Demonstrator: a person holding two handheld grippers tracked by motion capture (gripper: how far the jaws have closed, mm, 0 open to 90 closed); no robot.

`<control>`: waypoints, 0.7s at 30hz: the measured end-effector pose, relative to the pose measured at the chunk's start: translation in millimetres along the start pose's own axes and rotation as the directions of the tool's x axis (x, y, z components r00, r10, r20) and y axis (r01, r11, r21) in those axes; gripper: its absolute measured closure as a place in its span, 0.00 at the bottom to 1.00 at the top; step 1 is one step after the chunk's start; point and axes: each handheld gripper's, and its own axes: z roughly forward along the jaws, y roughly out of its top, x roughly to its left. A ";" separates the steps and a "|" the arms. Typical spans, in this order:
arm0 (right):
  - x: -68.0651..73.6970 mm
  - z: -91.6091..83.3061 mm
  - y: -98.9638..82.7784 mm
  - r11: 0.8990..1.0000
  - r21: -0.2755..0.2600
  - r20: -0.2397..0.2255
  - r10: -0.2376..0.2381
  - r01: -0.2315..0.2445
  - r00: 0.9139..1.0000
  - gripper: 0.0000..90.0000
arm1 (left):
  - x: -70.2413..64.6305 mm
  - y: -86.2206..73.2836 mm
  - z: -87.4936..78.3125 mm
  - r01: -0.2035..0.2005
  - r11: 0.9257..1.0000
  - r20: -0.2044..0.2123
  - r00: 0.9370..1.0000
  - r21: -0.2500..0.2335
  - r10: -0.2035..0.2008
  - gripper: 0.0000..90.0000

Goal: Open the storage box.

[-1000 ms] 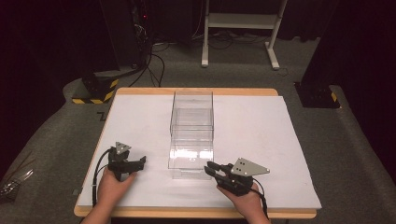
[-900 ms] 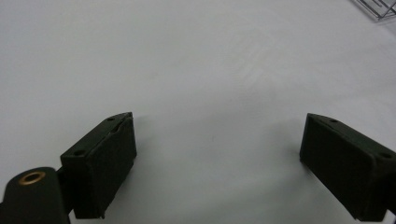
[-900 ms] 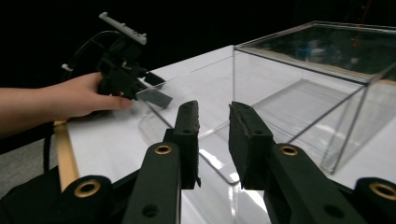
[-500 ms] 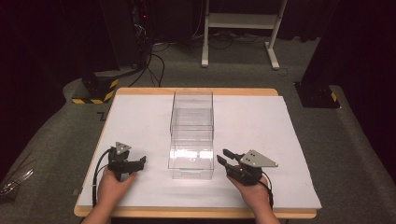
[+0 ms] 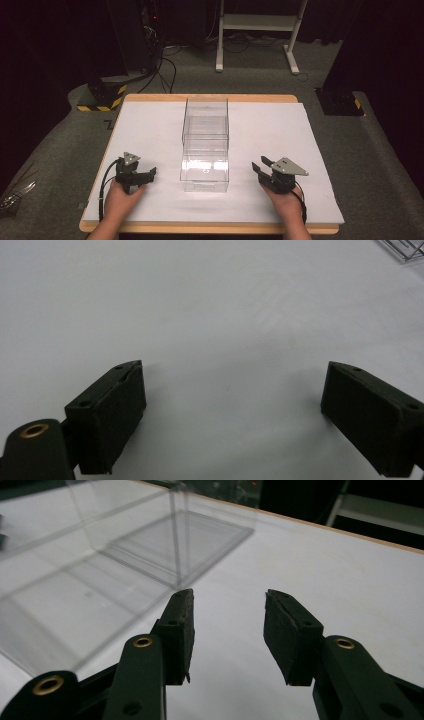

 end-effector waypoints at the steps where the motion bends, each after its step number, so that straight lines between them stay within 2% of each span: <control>1: -2.4 -0.6 -1.5 1.000 0.005 0.014 -0.005 0.005 1.000 0.61 | 0.0 0.0 0.0 0.000 1.000 0.000 1.000 0.000 0.000 0.12; 4: -13.1 -2.7 -7.5 1.000 0.031 0.057 0.005 -0.007 0.998 0.60 | 0.0 0.0 0.0 0.000 1.000 0.000 1.000 0.000 0.000 0.12; 7: -21.4 -3.7 -15.9 0.997 0.079 0.115 -0.022 0.013 0.993 0.59 | 0.0 0.0 0.0 0.000 1.000 0.000 1.000 0.000 0.000 0.12; 11: -36.3 -2.3 -26.6 0.988 0.141 0.164 0.039 -0.063 0.986 0.58 | -0.2 0.0 0.2 0.004 1.000 0.000 1.000 -0.003 -0.004 0.12; 13: -41.9 1.0 -31.9 0.979 0.186 0.193 0.047 -0.084 0.980 0.56 | -0.2 0.0 0.2 0.003 1.000 0.000 1.000 -0.002 -0.003 0.12; 14: -43.9 2.8 -34.1 0.975 0.206 0.194 0.046 -0.087 0.980 0.55 | -0.2 -0.1 0.2 0.004 1.000 0.000 1.000 -0.003 -0.004 0.12; 17: -50.9 9.3 -34.8 0.951 0.270 0.184 0.103 -0.151 0.978 0.53 | -0.3 0.0 0.1 0.002 1.000 0.000 1.000 -0.002 -0.002 0.12; 19: -51.4 11.6 -34.6 0.945 0.291 0.181 0.101 -0.151 0.978 0.52 | -0.3 -0.1 0.0 0.002 1.000 0.000 1.000 -0.002 -0.002 0.12; 21: -51.0 11.7 -34.5 0.944 0.292 0.182 0.100 -0.151 0.978 0.52 | -0.3 -0.1 0.0 0.002 1.000 -0.001 1.000 -0.002 -0.002 0.12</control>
